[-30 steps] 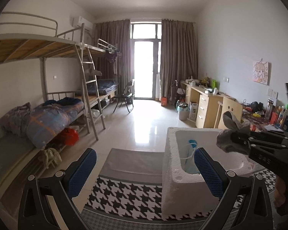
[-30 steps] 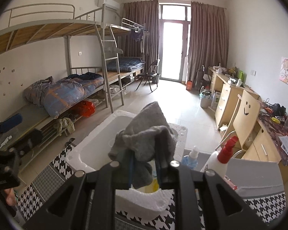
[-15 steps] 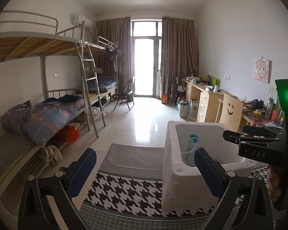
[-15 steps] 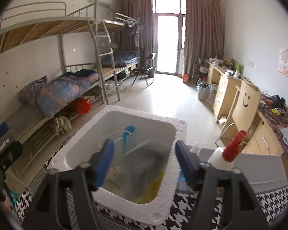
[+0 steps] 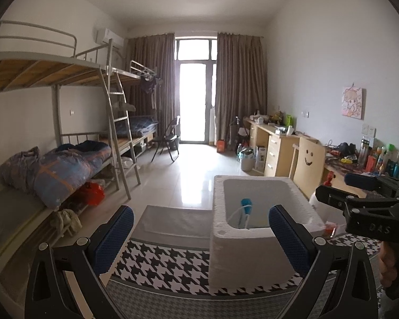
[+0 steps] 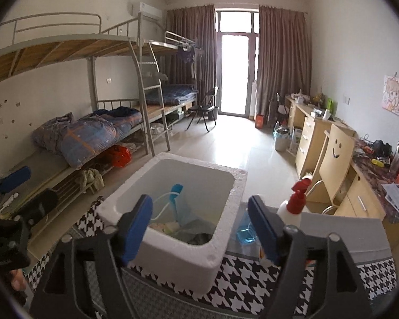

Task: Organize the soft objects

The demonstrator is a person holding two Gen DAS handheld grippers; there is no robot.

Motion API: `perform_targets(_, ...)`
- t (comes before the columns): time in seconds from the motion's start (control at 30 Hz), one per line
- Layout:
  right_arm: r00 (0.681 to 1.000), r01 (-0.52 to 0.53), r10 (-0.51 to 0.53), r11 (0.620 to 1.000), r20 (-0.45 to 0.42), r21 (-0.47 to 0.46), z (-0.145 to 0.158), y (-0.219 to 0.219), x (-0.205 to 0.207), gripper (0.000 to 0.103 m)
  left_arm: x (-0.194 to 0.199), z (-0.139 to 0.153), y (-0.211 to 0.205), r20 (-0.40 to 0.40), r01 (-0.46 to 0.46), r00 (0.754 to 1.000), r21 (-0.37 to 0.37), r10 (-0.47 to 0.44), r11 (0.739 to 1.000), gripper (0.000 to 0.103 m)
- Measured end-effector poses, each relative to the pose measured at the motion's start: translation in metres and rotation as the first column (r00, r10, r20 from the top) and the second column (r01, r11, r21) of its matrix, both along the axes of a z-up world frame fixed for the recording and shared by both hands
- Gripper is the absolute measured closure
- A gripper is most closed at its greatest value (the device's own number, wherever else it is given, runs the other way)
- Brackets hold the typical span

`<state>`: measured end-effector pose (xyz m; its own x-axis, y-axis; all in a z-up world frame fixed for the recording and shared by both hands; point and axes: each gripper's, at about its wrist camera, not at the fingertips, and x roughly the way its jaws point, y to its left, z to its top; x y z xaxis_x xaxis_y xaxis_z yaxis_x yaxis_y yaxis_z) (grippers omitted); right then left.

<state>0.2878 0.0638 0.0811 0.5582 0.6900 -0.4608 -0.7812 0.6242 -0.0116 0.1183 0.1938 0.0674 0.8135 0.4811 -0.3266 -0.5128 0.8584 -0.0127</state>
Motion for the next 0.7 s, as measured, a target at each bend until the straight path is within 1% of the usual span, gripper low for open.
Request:
perform_targets(0.07, 1.0, 0.008, -0.008, 1.0, 0.02, 0.01, 0.004, -0.006, -0.008, 0.015, -0.004, 0.001, -0.006, 0.002, -0.001, 1.0, 0.008, 0.001, 1.0, 0.001)
perform_targets(0.13, 0.999, 0.01, -0.011, 1.0, 0.035, 0.02, 0.007, -0.012, -0.013, 0.012, -0.007, 0.002, -0.01, 0.009, 0.0, 1.0, 0.011, 0.0, 1.0, 0.001)
perform_targets(0.23, 0.999, 0.011, -0.013, 0.999, 0.04, 0.033, 0.009, -0.023, -0.021, 0.008, -0.014, 0.005, -0.018, 0.02, 0.011, 1.0, 0.016, -0.011, 1.0, 0.001)
perform_targets(0.37, 0.998, 0.003, -0.005, 0.999, 0.056, 0.045, 0.011, -0.04, -0.035, 0.008, -0.02, 0.006, -0.03, 0.027, 0.027, 0.999, 0.034, -0.028, 0.999, 0.001)
perform_targets(0.47, 0.998, 0.009, -0.013, 0.998, 0.055, 0.07, 0.012, -0.053, -0.045, 0.008, -0.027, 0.007, -0.04, 0.04, 0.043, 0.998, 0.042, -0.045, 0.998, 0.001)
perform_targets(0.7, 0.997, 0.031, -0.038, 0.994, 0.068, 0.1, 0.012, -0.08, -0.058, 0.008, -0.04, 0.007, -0.058, 0.059, 0.072, 0.995, 0.042, -0.074, 0.997, 0.001)
